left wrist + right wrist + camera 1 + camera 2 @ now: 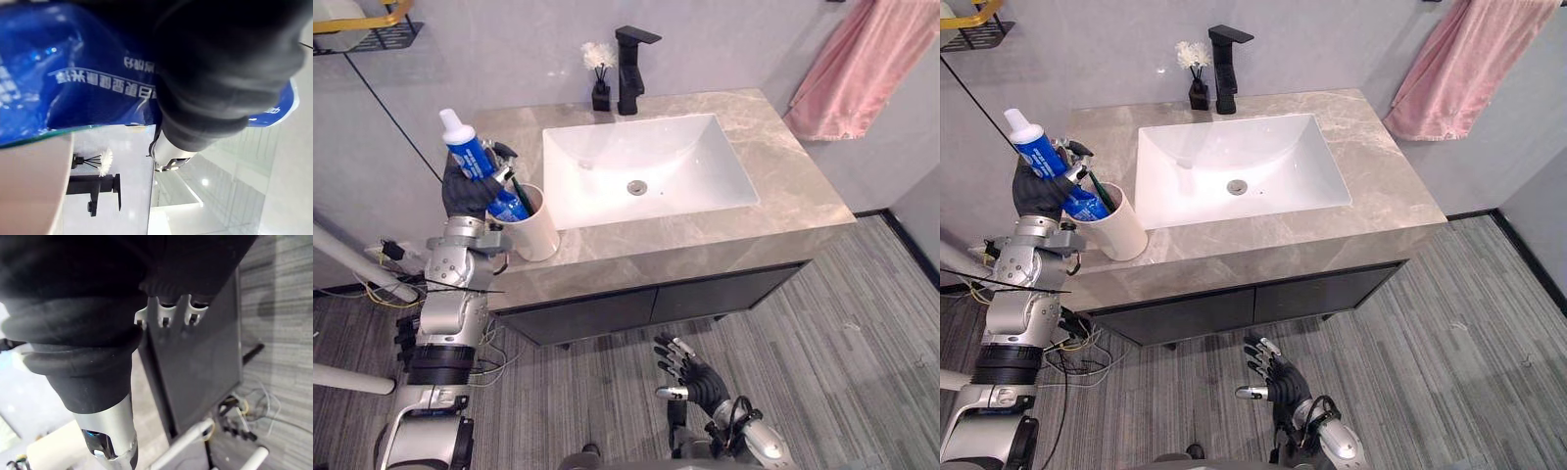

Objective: Organize washtable

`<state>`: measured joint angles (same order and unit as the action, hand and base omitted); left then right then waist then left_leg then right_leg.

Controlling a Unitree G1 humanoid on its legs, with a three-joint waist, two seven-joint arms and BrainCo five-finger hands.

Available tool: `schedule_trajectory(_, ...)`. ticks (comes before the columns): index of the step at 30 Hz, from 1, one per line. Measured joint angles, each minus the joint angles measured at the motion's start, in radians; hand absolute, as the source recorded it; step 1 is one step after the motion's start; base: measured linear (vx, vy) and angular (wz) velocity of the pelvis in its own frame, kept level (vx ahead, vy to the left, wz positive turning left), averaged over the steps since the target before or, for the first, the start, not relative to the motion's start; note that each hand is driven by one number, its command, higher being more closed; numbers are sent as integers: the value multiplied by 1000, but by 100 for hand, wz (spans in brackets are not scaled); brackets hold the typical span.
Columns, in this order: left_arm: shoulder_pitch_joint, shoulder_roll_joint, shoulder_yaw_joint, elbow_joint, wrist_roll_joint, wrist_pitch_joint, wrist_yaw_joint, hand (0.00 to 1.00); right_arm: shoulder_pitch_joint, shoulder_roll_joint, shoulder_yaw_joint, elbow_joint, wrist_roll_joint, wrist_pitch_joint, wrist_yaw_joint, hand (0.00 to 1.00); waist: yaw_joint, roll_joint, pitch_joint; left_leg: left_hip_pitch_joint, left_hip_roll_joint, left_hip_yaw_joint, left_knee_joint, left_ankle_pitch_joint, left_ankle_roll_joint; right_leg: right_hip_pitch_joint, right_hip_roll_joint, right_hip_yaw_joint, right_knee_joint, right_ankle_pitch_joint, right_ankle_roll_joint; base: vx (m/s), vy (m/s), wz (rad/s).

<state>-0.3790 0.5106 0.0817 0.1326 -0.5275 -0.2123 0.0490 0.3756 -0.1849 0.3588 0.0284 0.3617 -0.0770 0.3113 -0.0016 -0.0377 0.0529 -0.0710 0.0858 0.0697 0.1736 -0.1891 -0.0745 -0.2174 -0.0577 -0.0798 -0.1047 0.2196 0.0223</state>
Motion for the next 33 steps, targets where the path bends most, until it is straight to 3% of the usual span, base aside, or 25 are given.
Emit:
schedule_trajectory(1, 0, 0, 0, 0, 0, 0, 0, 100, 2, 0, 1, 0, 0, 0, 0, 0, -2, -3, -1, -1, 0, 0, 0, 0, 0, -2, 0, 0, 0, 0, 0, 0, 0, 0)
schedule_trajectory(2, 0, 0, 0, 0, 0, 0, 0, 0, 4, 0, 1, 0, 0, 0, 0, 0, -4, -4, -1, -2, 1, 1, 1, 0, 0, -2, 1, 0, 0, 0, 0, 0, 0, 0)
schedule_trajectory(14, -47, -17, 14, -4, 69, -3, 28, 0, 5, 2, 1, 0, -13, 0, -1, 0, -10, -5, 0, -5, 1, 5, -2, 0, 0, -8, 1, 3, 0, 0, 0, 0, 3, -1)
schedule_trajectory(33, -47, -27, 93, -8, 68, -15, 66, 0, 4, 4, 0, 27, -19, 0, -2, 0, -8, -14, 0, 9, 2, 1, -1, 0, 0, 9, 1, -2, 0, 0, 0, 0, 0, 0)
